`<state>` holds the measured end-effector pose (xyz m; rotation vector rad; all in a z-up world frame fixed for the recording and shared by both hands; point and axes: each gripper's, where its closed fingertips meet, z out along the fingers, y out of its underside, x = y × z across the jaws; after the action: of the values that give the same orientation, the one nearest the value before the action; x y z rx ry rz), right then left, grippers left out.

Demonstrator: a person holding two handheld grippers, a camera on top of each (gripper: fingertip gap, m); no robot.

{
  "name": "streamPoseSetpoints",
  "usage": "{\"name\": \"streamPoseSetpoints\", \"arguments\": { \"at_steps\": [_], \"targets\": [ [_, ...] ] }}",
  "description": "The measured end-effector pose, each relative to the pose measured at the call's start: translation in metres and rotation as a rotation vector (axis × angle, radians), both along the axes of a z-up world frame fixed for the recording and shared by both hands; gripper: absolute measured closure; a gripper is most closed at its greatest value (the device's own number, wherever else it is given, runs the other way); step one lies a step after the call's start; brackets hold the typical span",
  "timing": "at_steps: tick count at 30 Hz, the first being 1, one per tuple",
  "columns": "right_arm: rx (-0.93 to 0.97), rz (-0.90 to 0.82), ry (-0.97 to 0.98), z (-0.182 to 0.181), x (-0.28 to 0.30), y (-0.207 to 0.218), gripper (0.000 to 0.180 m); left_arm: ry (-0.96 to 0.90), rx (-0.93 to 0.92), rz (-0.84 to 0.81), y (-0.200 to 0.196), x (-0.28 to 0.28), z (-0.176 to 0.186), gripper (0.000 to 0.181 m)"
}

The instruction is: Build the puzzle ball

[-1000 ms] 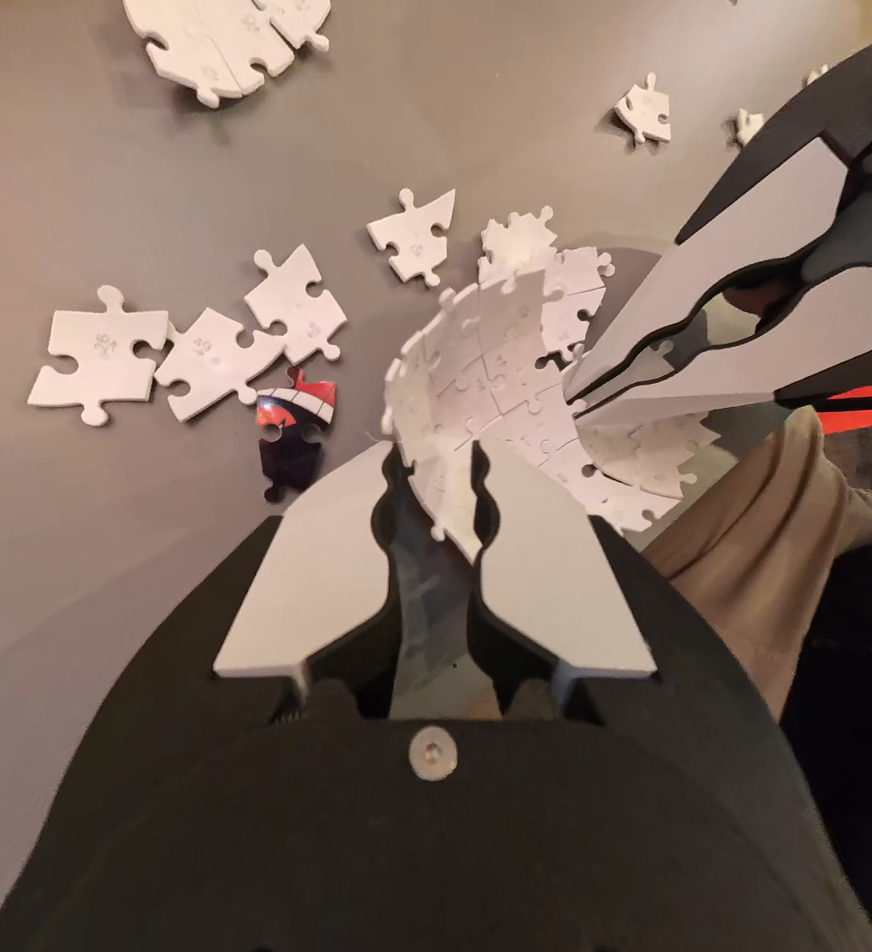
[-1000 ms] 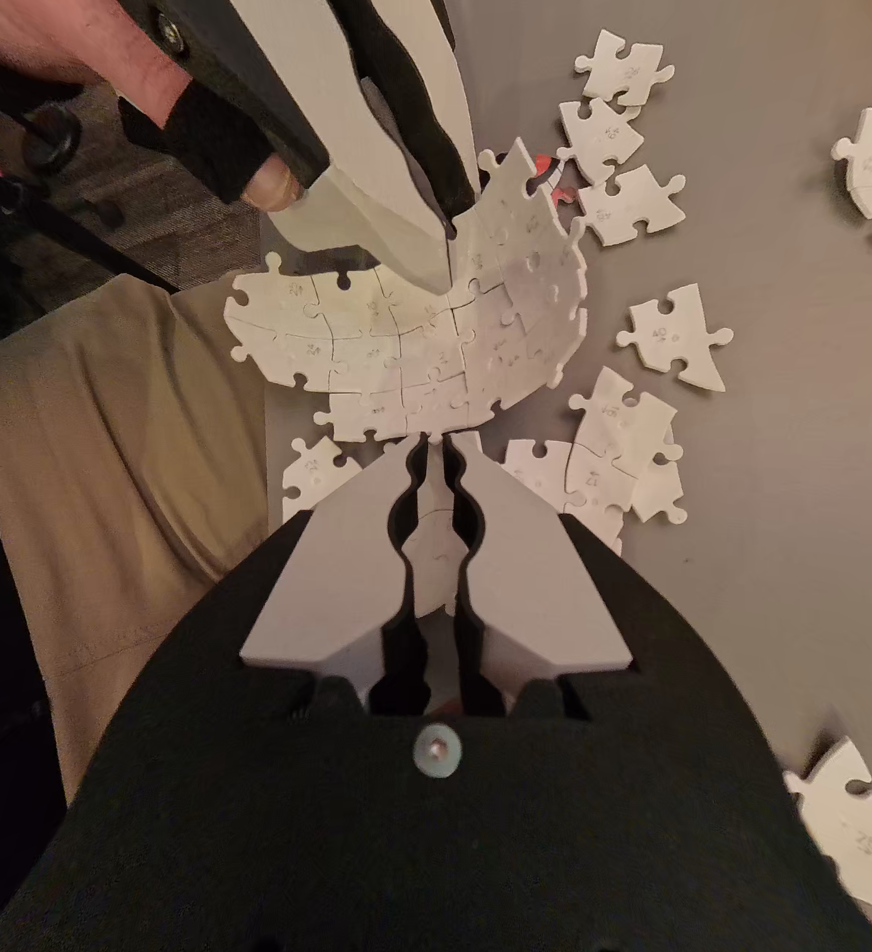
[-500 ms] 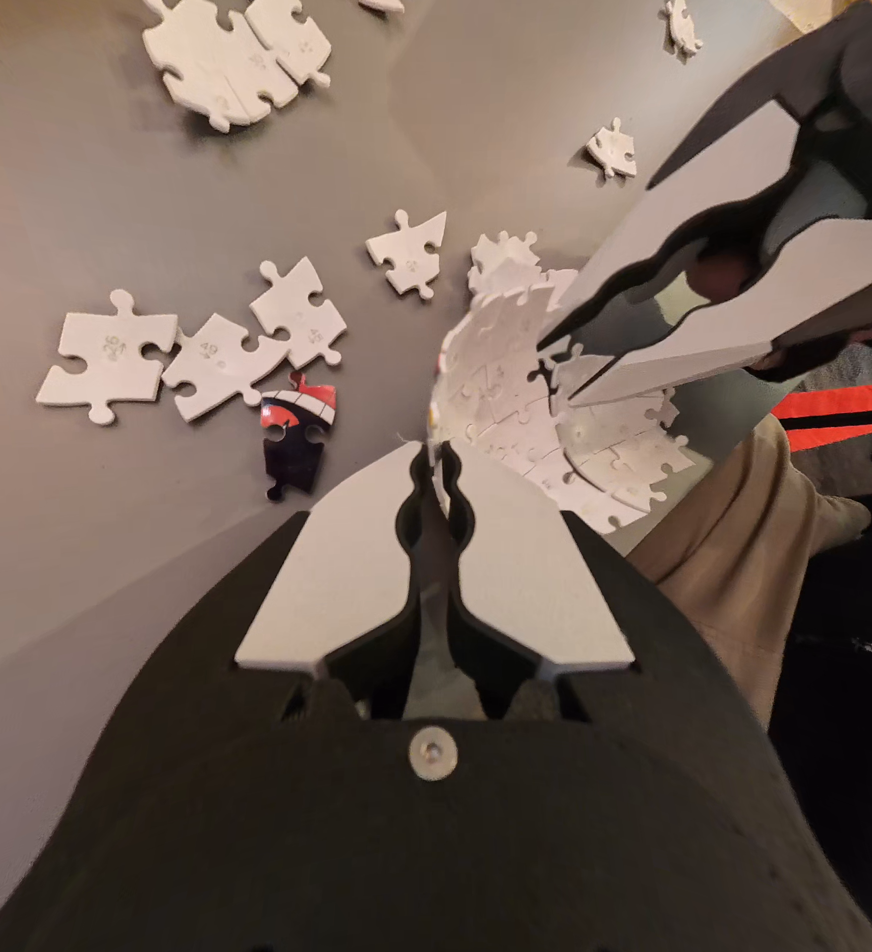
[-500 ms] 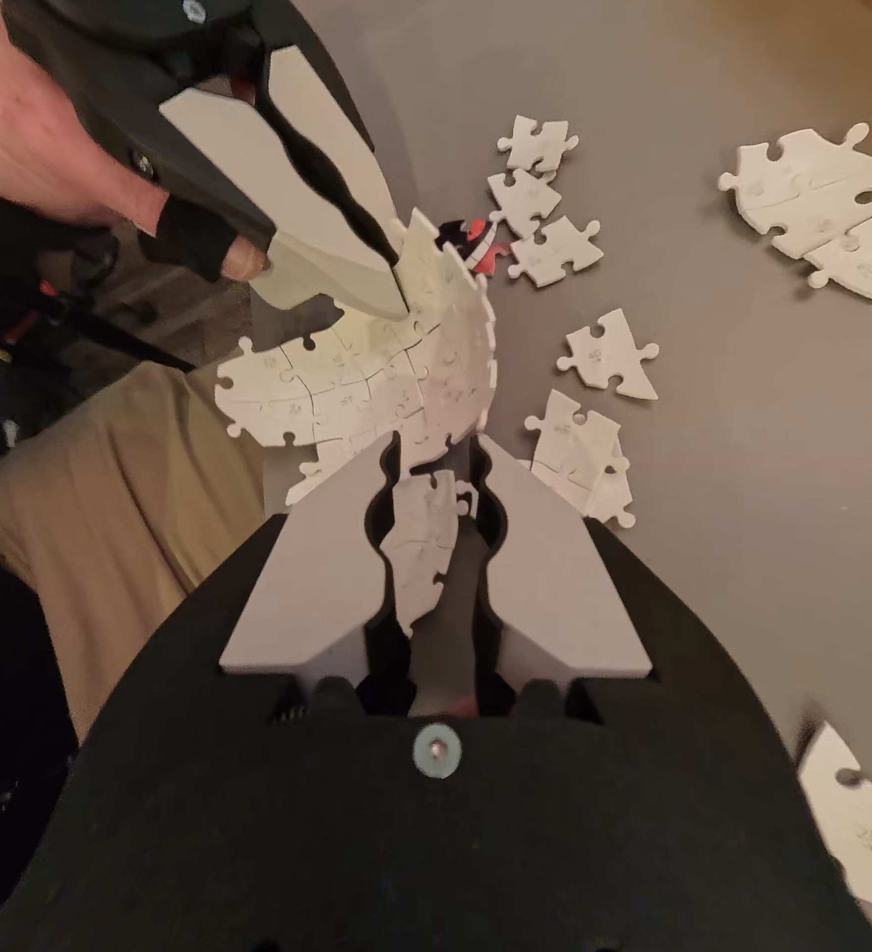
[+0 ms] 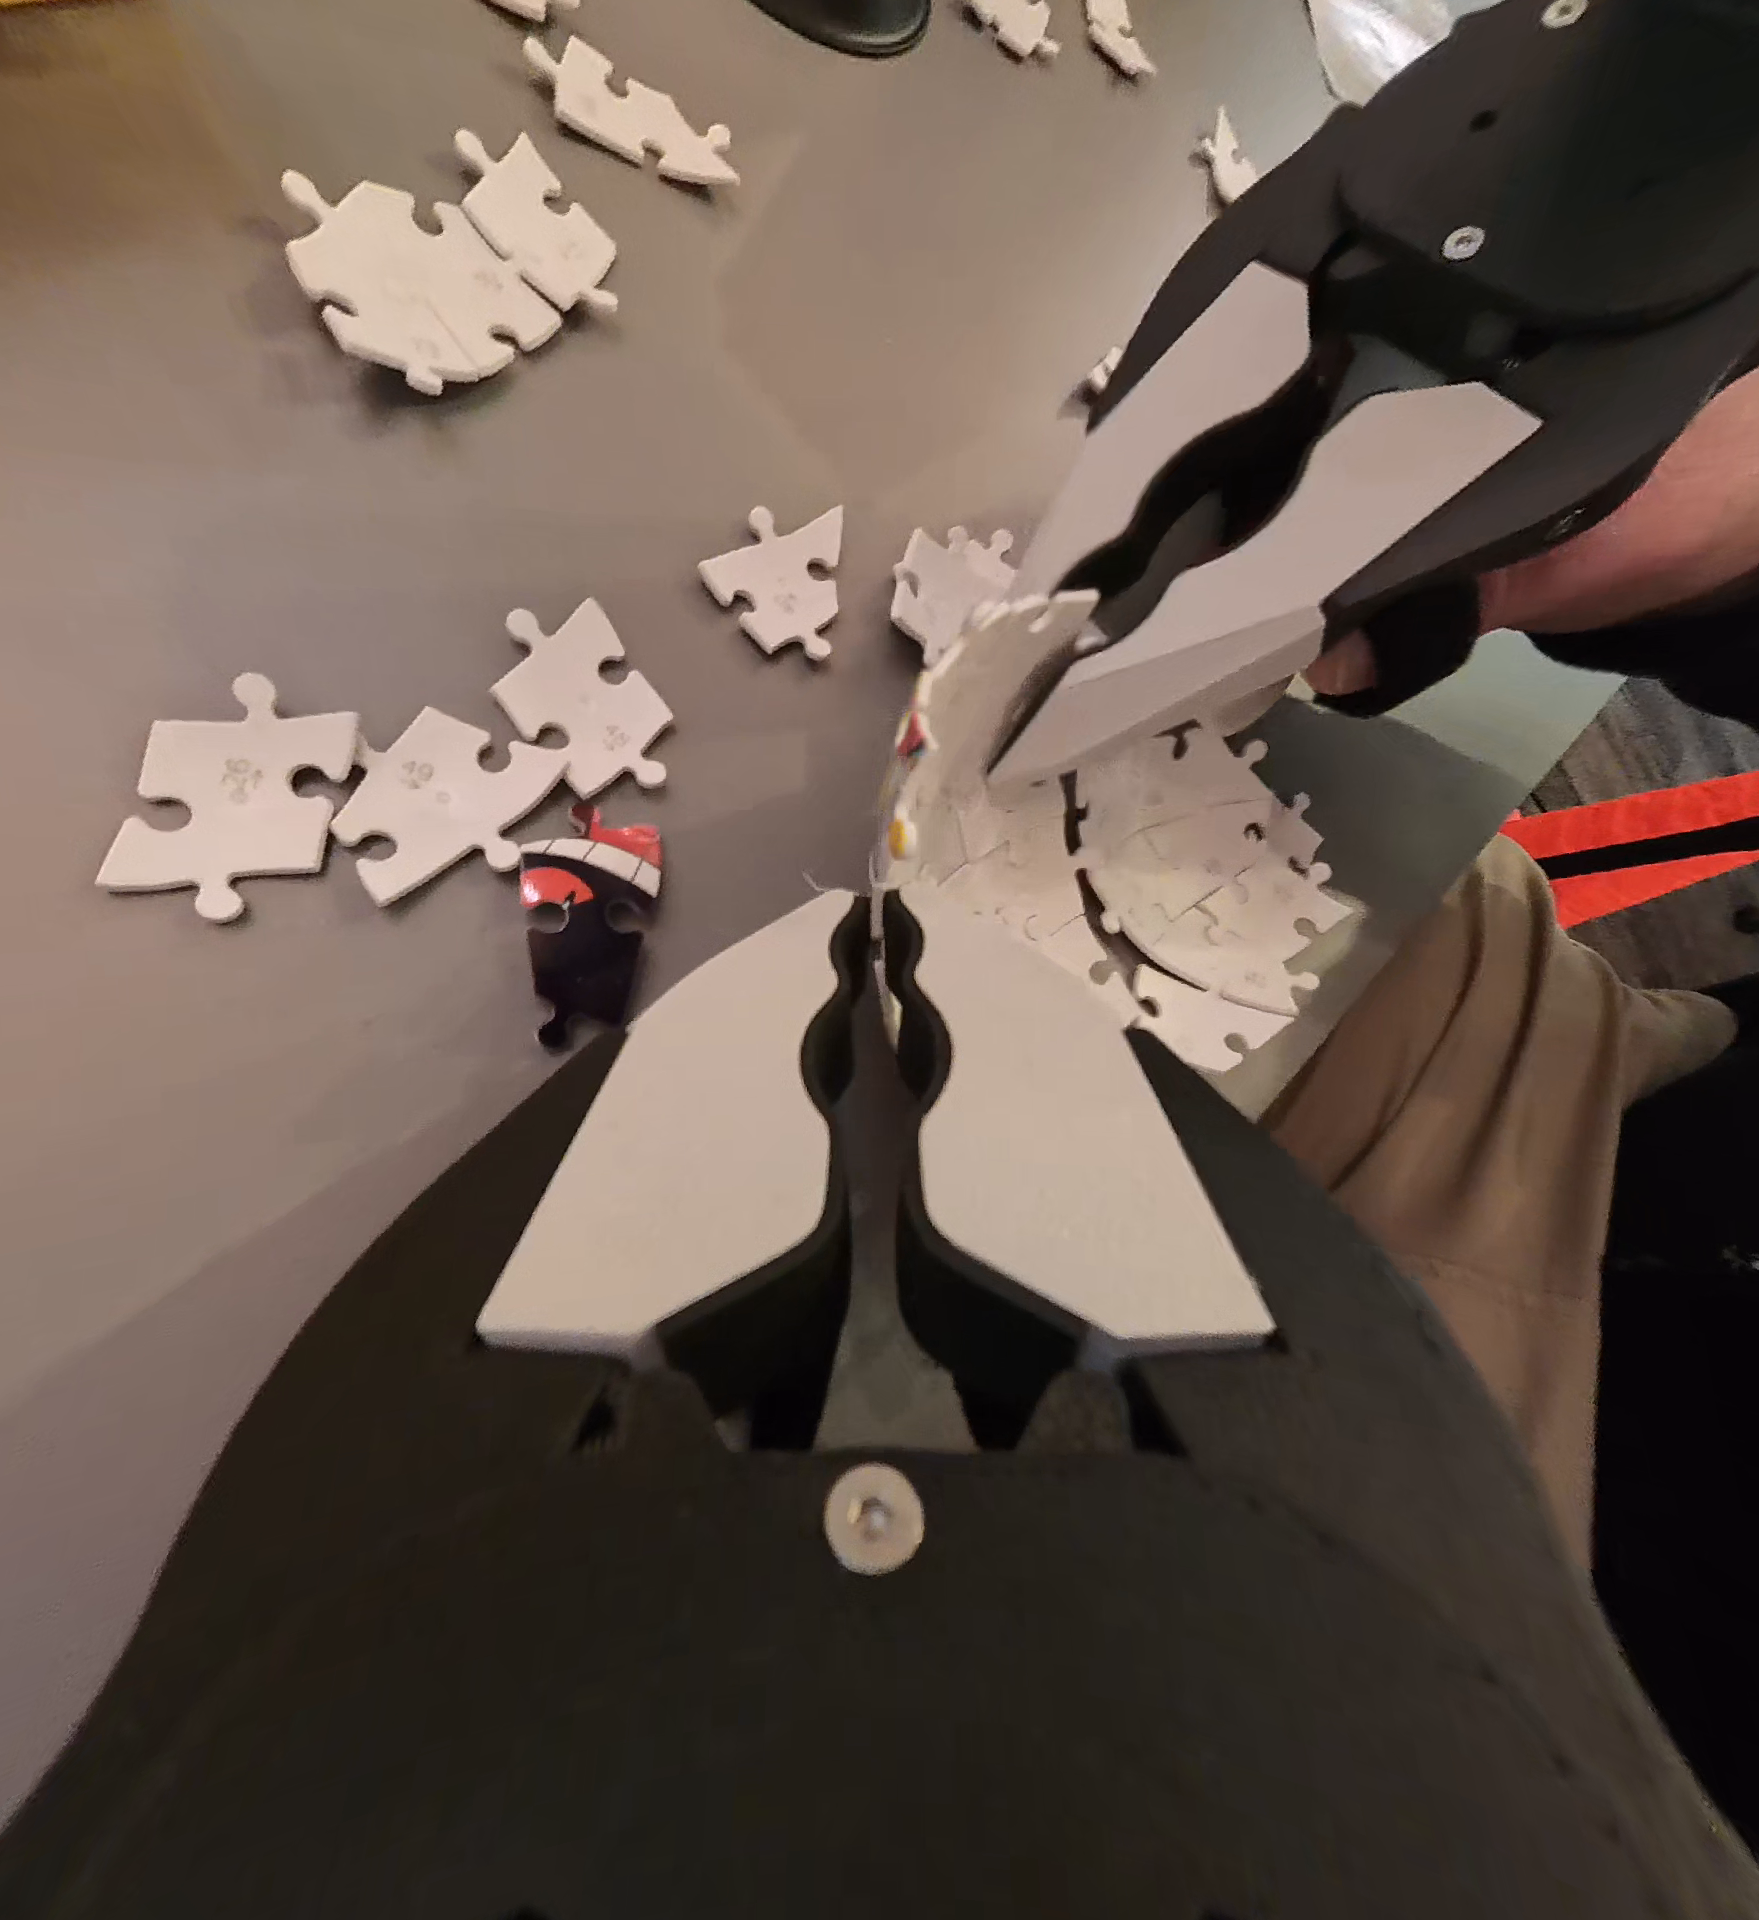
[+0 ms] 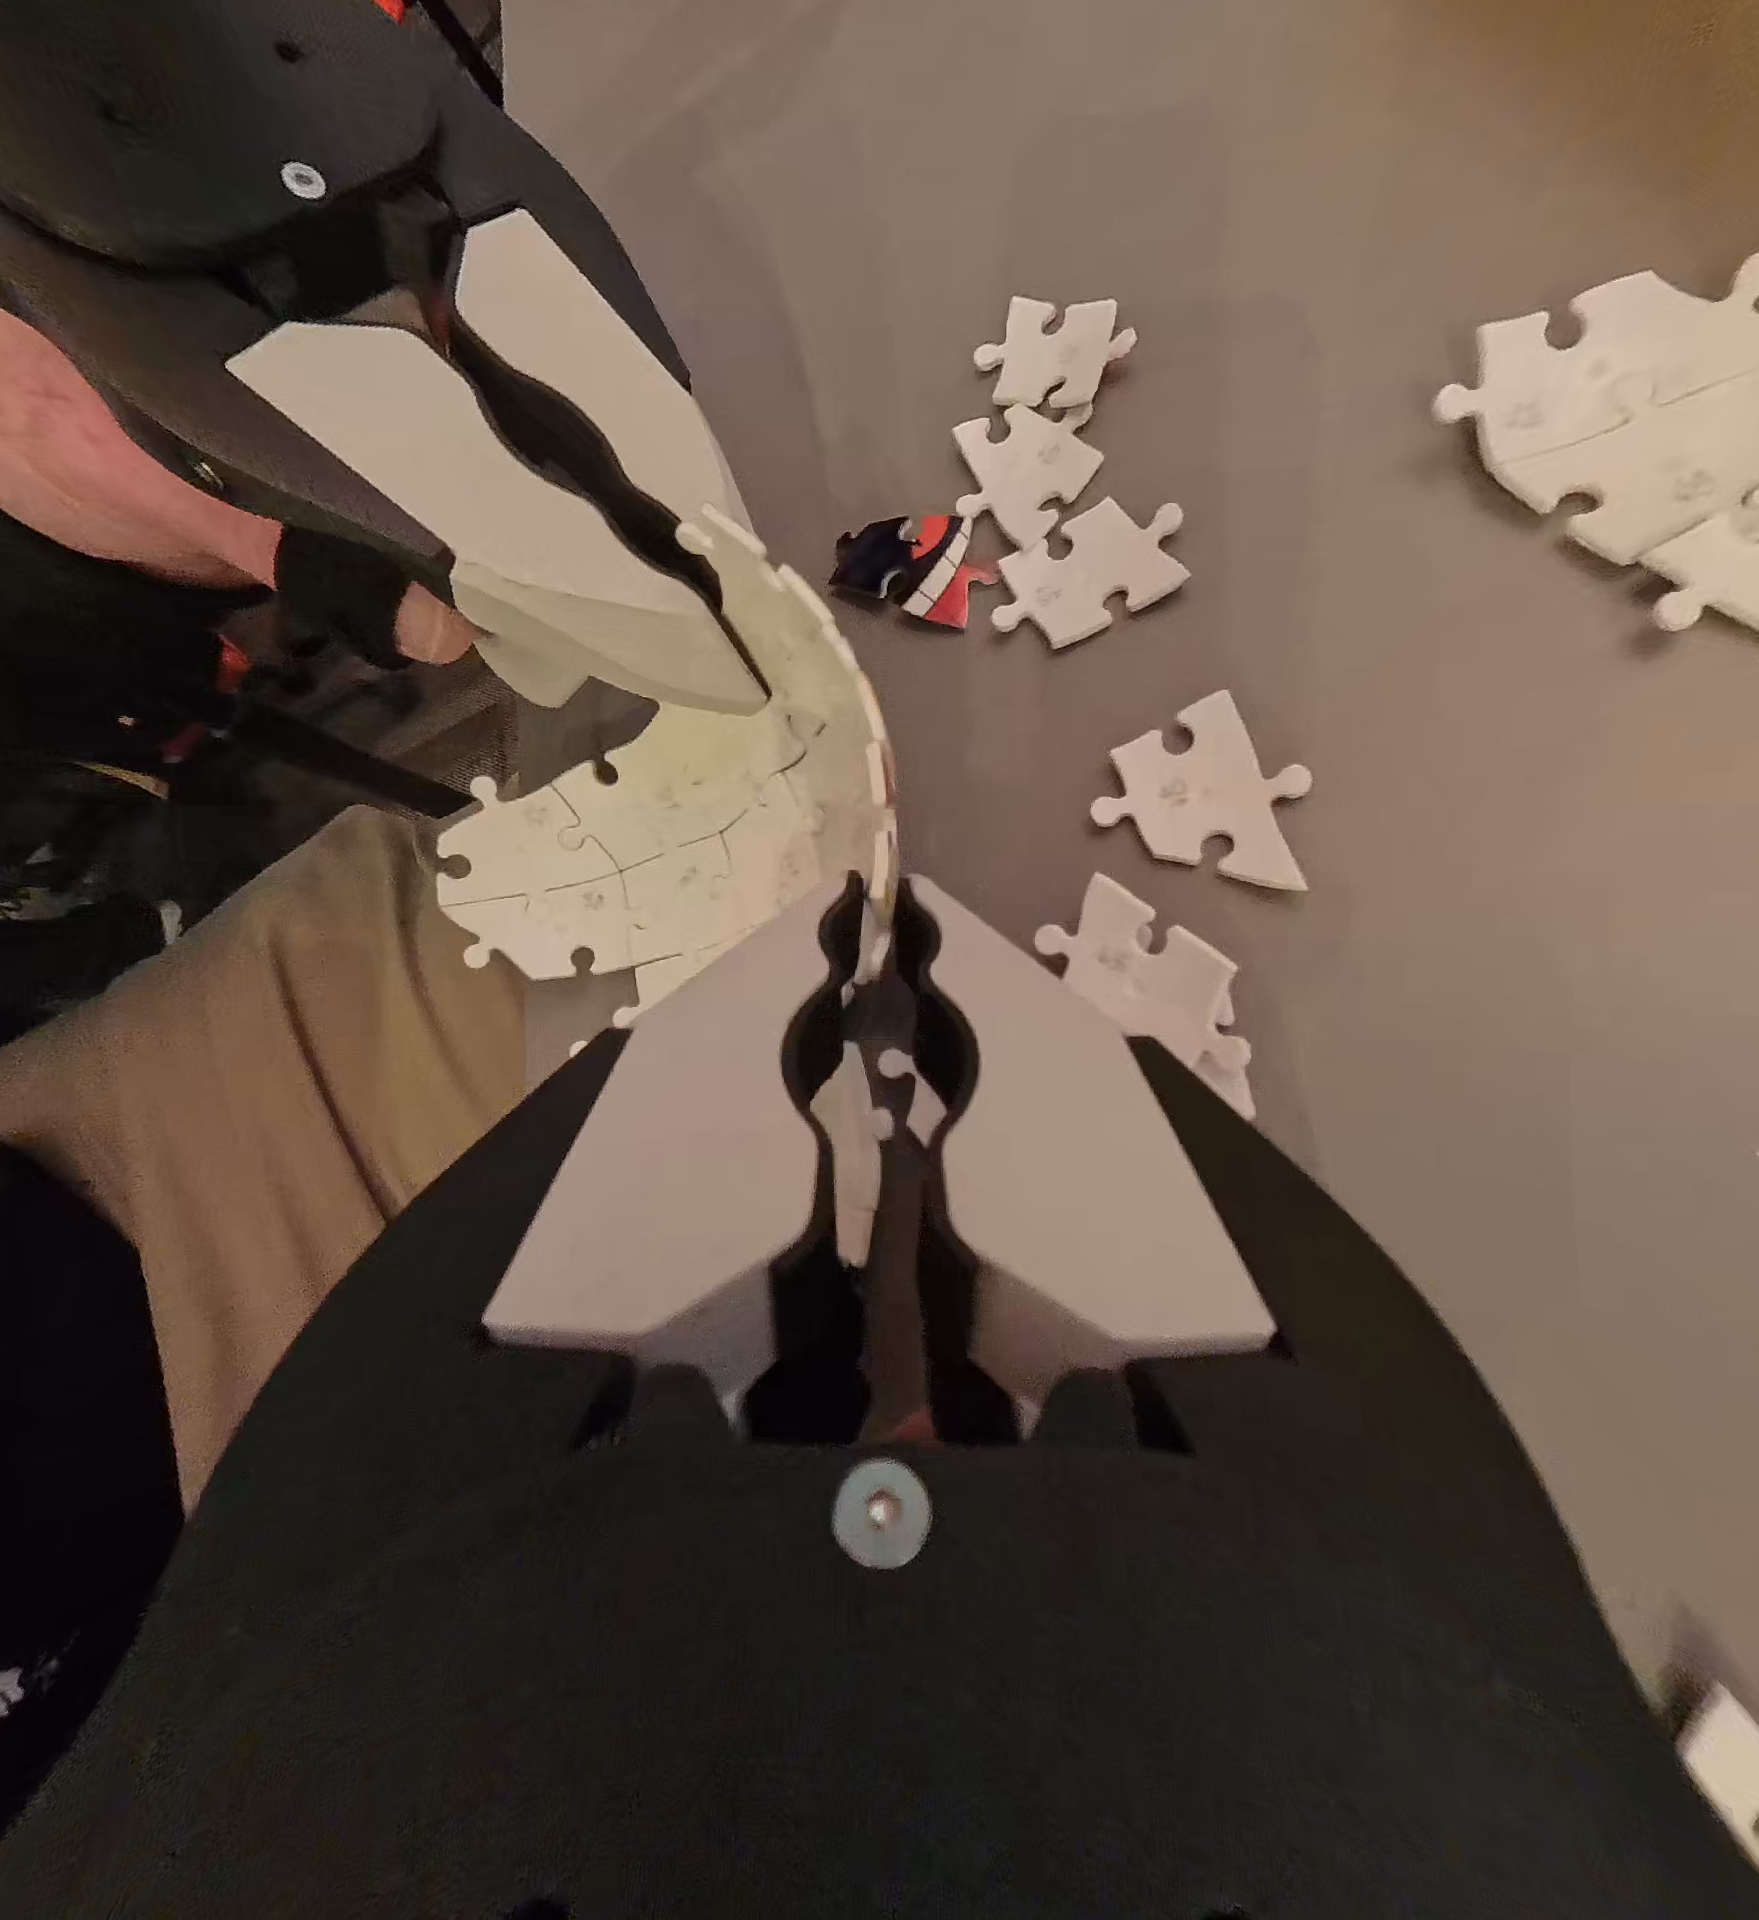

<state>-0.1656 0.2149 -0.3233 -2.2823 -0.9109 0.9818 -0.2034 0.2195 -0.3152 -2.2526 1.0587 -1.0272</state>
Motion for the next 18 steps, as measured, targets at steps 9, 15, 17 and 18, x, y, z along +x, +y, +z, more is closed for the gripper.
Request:
{"name": "streamPoseSetpoints", "arguments": {
  "at_steps": [9, 15, 17, 18],
  "targets": [
    [-0.001, 0.019, 0.082, 0.005, -0.002, 0.0, 0.179, 0.035, 0.02, -0.068, -0.001, 0.008, -0.008, 0.156],
    [0.001, 0.042, 0.104, 0.005, -0.005, -0.003, 0.179, 0.015, -0.007, -0.128, -0.006, 0.015, -0.011, 0.174],
    [-0.002, 0.043, 0.112, 0.005, -0.005, -0.003, 0.179, -0.011, -0.039, -0.124, -0.007, 0.014, -0.009, 0.176],
    [-0.001, 0.045, 0.115, 0.006, -0.006, -0.003, 0.179, -0.022, -0.042, -0.128, -0.008, 0.014, -0.008, 0.176]
  ]
}}
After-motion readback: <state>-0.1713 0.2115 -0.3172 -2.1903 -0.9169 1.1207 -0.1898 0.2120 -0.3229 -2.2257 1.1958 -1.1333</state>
